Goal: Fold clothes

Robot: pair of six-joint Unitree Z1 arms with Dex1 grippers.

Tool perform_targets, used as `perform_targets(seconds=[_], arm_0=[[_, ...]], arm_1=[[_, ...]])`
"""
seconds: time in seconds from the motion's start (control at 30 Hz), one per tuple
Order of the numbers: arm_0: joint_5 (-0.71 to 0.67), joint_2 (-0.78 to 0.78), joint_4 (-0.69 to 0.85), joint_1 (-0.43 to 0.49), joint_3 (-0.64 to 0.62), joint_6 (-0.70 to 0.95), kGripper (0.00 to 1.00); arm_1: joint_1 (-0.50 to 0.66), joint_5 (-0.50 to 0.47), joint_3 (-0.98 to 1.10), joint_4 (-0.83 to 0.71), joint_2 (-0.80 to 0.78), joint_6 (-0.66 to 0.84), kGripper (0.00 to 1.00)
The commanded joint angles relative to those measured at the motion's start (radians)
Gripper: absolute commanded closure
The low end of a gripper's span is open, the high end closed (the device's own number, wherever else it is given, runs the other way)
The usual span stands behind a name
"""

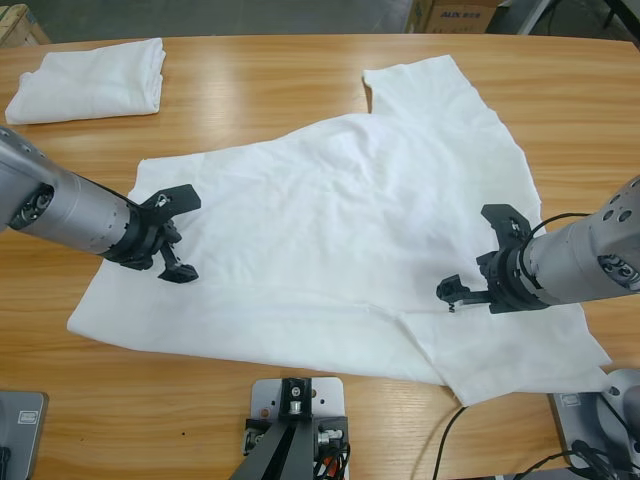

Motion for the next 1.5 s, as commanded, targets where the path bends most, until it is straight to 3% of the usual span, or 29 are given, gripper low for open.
perform_targets(seconds=[0.03,0.17,0.5,0.7,0.87,0.93,1.2,1.5], arm_0=[[-0.003,0.085,0.071,0.007,-0.044,-0.059,0.147],[0.015,0.097,0.08,-0.009,-0.049,-0.149,0.147],[0.165,0.12,0.315,-0.035,-0.173,-0.309,0.139],[0.127,0.1,0.303,-0.044,-0.138,-0.337,0.142],[0.109,0.086,0.26,-0.049,-0.078,-0.531,0.14],[0.111,0.079,0.238,-0.049,-0.035,-0.634,0.079],[0.137,0.048,0.132,-0.051,0.067,-0.759,0.082],[0.15,-0.035,0.224,-0.089,0.081,-0.812,0.082]], arm_1=[[0.014,-0.019,0.023,0.004,-0.018,0.013,0.0],[0.014,-0.019,0.022,0.004,-0.017,0.013,0.0],[0.014,-0.022,0.023,0.004,-0.018,0.013,0.0],[0.014,-0.024,0.023,0.003,-0.017,0.013,0.0],[0.014,-0.024,0.026,0.003,-0.022,0.013,0.0],[0.014,-0.024,0.025,0.003,-0.022,0.013,0.0],[0.014,-0.021,0.027,0.006,-0.04,0.013,0.0],[0.014,-0.024,0.027,0.002,-0.036,0.013,0.0]])
